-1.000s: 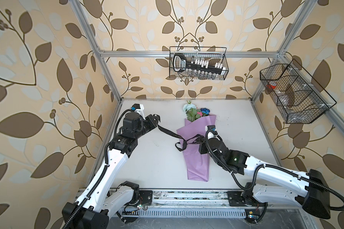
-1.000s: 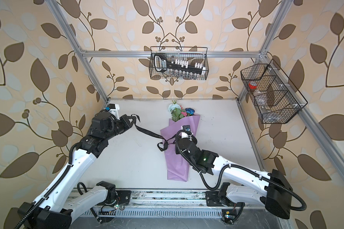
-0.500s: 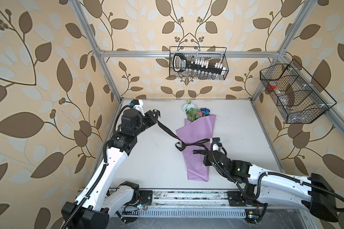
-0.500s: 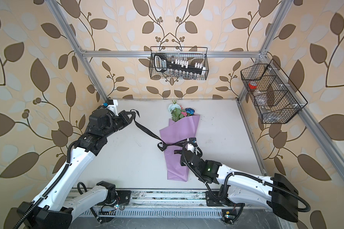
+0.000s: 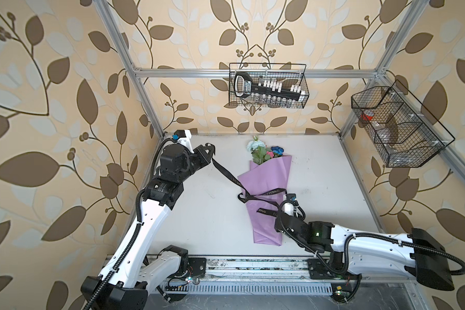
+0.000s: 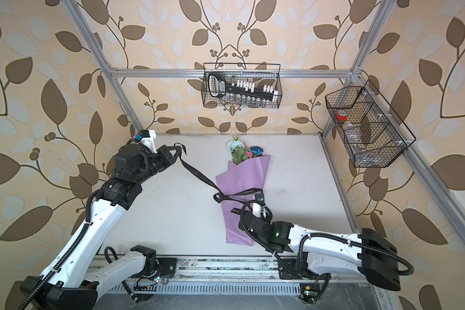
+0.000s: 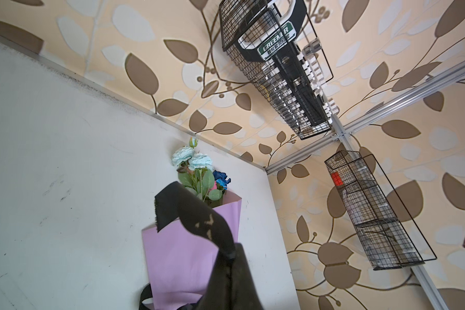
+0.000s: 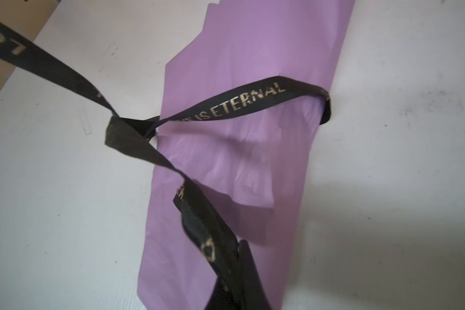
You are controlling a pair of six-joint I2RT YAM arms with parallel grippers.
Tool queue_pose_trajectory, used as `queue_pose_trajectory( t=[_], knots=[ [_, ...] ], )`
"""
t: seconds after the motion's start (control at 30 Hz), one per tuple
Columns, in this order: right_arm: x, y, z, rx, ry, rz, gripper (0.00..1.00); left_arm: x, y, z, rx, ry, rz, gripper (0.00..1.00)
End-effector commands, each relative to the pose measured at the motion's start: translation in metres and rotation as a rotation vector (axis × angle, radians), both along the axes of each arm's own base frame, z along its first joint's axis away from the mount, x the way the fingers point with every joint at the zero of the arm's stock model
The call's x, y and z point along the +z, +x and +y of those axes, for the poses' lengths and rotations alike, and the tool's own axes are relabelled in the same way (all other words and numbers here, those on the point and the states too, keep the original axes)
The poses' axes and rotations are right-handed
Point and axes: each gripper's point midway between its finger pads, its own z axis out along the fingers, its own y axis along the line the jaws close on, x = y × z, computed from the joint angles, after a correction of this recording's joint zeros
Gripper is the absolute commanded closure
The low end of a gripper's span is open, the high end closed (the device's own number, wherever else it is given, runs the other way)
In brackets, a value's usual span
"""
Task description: Tie the bouquet of fake flowers
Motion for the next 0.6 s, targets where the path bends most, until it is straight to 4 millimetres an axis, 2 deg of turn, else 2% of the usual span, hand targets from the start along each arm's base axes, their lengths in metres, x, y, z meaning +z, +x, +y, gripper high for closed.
queue_pose_trajectory(
  t=[0.0,0.17,0.27,0.37,0.57],
  knots=[
    [0.043,0.02,-0.005,-0.091,-0.011,-0.149,1.0,0.031,-0.006,-0.001,-0.012,-0.009,-0.093,1.0],
    [0.088,0.042,0.025,-0.078,0.091,-0.285,1.0,0.036,-0.009,0.001,-0.004,-0.007,-0.108,1.0],
    [0.095,0.046,0.034,-0.069,0.125,-0.327,1.0,0.042,-0.01,0.002,0.0,-0.001,-0.119,1.0],
    [0.085,0.046,0.033,-0.075,0.119,-0.316,1.0,0.045,-0.011,0.003,0.001,-0.001,-0.126,1.0],
    [0.037,0.033,0.02,-0.092,0.117,-0.197,1.0,0.043,-0.011,0.002,-0.002,-0.008,-0.124,1.0]
  ],
)
